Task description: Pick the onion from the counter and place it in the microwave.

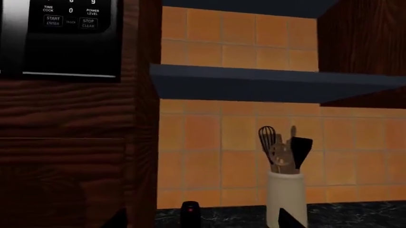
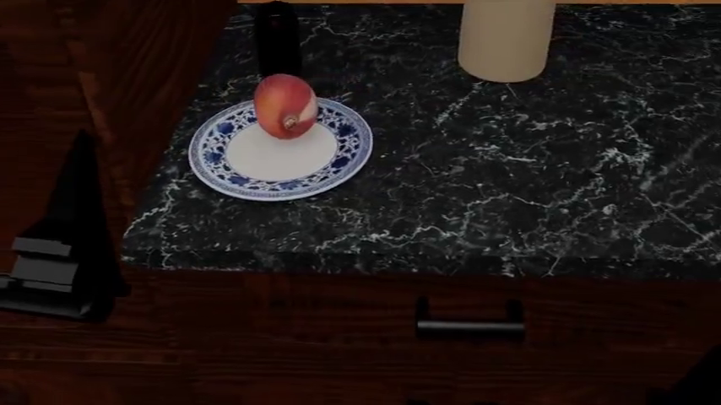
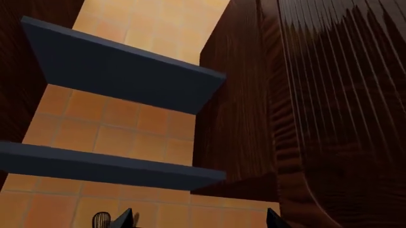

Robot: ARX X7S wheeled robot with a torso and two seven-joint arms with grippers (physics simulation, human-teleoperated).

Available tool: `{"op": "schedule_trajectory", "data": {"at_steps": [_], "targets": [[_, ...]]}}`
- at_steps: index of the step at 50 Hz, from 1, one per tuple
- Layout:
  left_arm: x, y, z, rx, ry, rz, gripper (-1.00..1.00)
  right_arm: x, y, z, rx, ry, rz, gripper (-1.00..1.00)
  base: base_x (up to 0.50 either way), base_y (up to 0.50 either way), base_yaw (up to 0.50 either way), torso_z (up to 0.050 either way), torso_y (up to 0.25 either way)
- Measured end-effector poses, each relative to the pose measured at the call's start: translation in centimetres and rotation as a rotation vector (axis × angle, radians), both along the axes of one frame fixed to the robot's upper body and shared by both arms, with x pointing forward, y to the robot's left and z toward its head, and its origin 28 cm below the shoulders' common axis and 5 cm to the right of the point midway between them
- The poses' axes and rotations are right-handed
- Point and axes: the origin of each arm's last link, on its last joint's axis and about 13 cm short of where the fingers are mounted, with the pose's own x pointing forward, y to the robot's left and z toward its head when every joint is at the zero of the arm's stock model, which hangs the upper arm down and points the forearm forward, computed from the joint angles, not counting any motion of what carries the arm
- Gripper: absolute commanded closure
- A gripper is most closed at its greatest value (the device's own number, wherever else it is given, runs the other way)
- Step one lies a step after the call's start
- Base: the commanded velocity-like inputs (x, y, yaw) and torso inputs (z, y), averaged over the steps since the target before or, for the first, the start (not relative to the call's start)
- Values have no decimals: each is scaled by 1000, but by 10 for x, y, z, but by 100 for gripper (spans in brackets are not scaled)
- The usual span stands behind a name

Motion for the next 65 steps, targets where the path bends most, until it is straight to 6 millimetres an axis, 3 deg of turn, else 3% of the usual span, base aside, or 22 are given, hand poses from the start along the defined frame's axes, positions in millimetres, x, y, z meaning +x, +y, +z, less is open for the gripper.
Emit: {"op": "schedule_trajectory", "data": {"at_steps": [45,52,60,65], "targets": [[-2,2,1,-18,5,0,-100,3,1,2,-24,16,12,-100,480,-121,0,0,1],[-2,2,0,-23,11,1,-100,3,1,3,-29,16,19,-100,54,0,0,0,2],[-2,4,3,-24,81,-1,-100,3,2,4,-32,14,30,-100,0,0,0,0,0],[-2,9,0,9,231,-38,-100,2,2,2,-29,10,36,-100,0,0,0,0,0]]}}
